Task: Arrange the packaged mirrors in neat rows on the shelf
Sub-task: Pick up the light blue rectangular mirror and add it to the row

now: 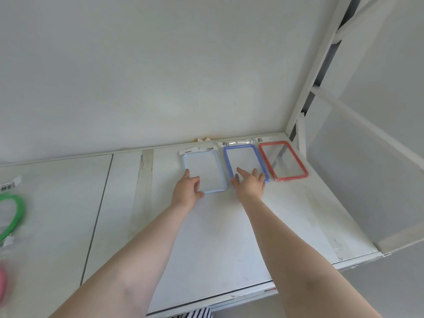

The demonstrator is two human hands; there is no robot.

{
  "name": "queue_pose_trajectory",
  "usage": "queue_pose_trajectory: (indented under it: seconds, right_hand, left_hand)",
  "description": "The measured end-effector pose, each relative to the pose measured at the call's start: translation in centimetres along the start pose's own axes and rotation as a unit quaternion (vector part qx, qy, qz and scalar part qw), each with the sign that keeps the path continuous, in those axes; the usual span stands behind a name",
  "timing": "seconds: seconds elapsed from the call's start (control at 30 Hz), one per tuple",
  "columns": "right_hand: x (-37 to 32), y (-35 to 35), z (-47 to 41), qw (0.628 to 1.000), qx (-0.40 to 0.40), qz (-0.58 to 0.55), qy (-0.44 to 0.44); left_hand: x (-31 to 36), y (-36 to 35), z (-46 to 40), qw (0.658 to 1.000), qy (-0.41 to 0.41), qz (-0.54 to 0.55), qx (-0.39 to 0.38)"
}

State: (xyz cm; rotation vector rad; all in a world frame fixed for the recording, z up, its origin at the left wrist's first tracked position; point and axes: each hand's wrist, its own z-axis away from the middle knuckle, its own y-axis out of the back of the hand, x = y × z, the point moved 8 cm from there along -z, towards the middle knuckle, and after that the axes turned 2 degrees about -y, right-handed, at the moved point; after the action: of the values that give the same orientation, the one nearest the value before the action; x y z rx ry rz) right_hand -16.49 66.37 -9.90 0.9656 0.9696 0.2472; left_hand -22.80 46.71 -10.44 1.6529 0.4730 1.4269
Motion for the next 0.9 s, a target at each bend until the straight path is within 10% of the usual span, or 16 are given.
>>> queue_pose_trajectory:
  seconds: [0.9]
  right_hand:
    - [0.2,1.1,1.1,0.999,0.029,-0.035,0.012]
  left_hand:
    - [1.9,0.5,-0.1,1.000,-0.007,0.006,-0.011]
